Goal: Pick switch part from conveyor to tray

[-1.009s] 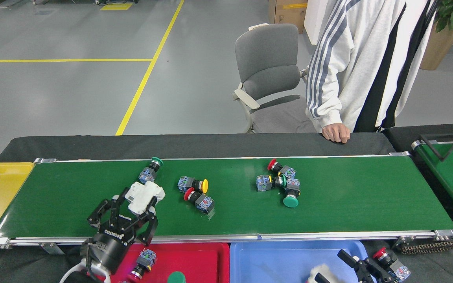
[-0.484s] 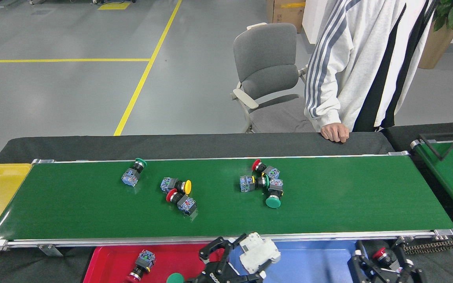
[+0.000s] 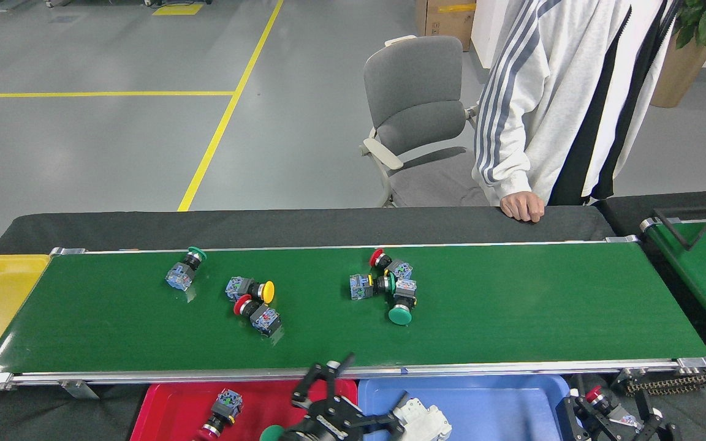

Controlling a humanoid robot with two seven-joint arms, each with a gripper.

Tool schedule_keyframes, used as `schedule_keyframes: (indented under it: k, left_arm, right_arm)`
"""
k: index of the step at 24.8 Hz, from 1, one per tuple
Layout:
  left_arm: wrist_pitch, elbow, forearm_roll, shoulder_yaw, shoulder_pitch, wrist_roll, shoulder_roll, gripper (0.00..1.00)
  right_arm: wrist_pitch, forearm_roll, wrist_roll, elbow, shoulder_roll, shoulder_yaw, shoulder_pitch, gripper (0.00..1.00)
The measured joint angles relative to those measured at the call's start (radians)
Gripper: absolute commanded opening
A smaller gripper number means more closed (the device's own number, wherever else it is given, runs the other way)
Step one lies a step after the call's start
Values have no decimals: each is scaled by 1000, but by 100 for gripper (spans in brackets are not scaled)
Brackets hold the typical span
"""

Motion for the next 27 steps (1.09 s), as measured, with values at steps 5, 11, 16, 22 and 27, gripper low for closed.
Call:
schedule_keyframes:
  k: [5, 11, 16, 22, 27]
  left_arm:
    - [-77, -1, 151, 347, 76, -1, 58, 100]
    - [-155, -1, 198, 454, 118, 29, 60, 100]
    - [-163, 8, 189, 447, 95, 74, 60, 100]
    - [-168, 129, 102, 410, -62, 78, 59, 100]
    - [-164, 260, 97, 410, -149, 78, 60, 100]
  right_arm:
    - [-52, 18, 113, 1, 0, 195, -177, 99]
    - [-57, 76, 180, 4, 11, 362, -218, 98]
    - [-28, 92, 189, 4, 17, 365, -181, 97]
    - [168, 92, 45, 4, -38, 360, -66, 97]
    - [199, 90, -26, 4, -61, 299, -8, 98]
